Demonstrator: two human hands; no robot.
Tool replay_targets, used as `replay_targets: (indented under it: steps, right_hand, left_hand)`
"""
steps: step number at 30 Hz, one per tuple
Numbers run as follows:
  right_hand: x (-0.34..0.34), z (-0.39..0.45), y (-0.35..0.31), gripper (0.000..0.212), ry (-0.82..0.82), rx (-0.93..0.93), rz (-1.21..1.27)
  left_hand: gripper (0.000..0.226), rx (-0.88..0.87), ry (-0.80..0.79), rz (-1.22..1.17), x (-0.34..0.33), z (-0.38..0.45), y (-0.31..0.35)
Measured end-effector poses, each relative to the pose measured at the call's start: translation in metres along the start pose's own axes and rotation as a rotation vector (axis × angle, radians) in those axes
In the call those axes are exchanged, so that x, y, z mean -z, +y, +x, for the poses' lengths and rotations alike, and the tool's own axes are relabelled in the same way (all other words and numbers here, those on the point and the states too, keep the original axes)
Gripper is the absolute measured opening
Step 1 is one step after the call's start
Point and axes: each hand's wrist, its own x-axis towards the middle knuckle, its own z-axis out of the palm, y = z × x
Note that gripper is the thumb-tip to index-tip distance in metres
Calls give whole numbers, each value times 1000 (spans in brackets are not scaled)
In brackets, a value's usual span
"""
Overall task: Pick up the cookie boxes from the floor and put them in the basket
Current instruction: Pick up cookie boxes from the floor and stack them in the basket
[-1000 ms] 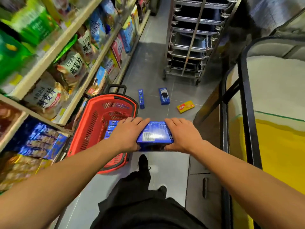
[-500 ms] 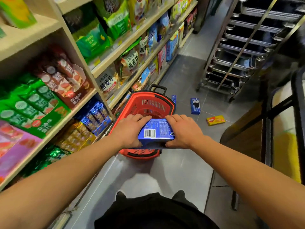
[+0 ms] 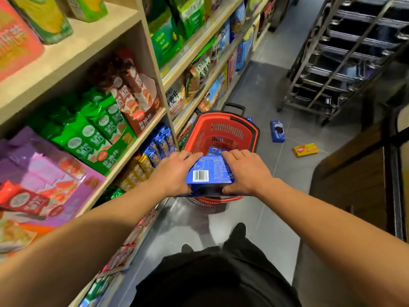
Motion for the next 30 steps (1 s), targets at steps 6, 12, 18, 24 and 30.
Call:
replay_targets:
  steps: [6,12,18,24,30]
  right_hand:
    - [-11,28,3,110,-63,-7,29]
    - [-23,67,23,110,-116,16,55]
    - [-36,123,79,106,-244,-5,188]
    - [-72,156,108,108,-321,-67,263]
    - [-135,194,134,106,-422,-118,289]
  left_hand:
    - [99,-1,-43,-57,-13,21,-22]
    - [99,57,-73,-95,-21,53,-32]
    - [103,4,-177,-43,-33,142,-37]
    - [105,-72,-232,57,-81,198,-59]
    - [104,-147,-307,40,-146,248,-72]
